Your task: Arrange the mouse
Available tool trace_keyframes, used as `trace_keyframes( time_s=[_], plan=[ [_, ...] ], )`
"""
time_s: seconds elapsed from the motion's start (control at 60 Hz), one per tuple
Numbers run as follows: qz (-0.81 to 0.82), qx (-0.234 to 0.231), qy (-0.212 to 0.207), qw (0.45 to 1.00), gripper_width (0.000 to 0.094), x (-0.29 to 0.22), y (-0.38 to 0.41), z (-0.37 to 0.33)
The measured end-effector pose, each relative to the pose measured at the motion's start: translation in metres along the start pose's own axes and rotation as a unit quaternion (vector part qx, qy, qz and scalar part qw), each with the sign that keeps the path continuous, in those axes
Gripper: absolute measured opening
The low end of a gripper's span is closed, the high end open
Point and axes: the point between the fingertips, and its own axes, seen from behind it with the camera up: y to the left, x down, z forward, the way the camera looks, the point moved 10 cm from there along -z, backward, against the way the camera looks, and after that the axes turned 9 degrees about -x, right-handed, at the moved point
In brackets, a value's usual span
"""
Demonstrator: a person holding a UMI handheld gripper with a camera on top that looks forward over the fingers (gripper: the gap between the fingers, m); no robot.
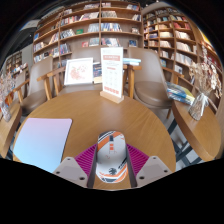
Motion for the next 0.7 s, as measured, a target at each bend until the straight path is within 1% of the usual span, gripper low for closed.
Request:
trace_keyframes(
  time_s=[0.117, 0.183, 0.267, 0.433, 0.517, 0.65, 0.7],
  plan=[
    [-0.007, 0.022, 0.015, 1.0, 0.0438, -0.004, 0.001, -0.007],
    [-0.008, 0.028, -0.001, 1.0, 0.0433, -0.015, 0.008, -0.017],
    [-0.022, 0.015, -0.021, 0.999, 0.0434, -0.035, 0.03, -0.034],
    [-0.036, -0.04, -0.044, 0.998, 0.0432, -0.069, 0.113, -0.046],
    [-0.048, -0.066, -0.035, 0.996, 0.0431, -0.072, 0.152, -0.034],
    [-0.046, -0.093, 0.006, 0.995, 0.043, -0.055, 0.208, -0.001],
    [-0.045, -0.096, 0.018, 0.994, 0.0431, -0.047, 0.221, 0.011]
  ],
)
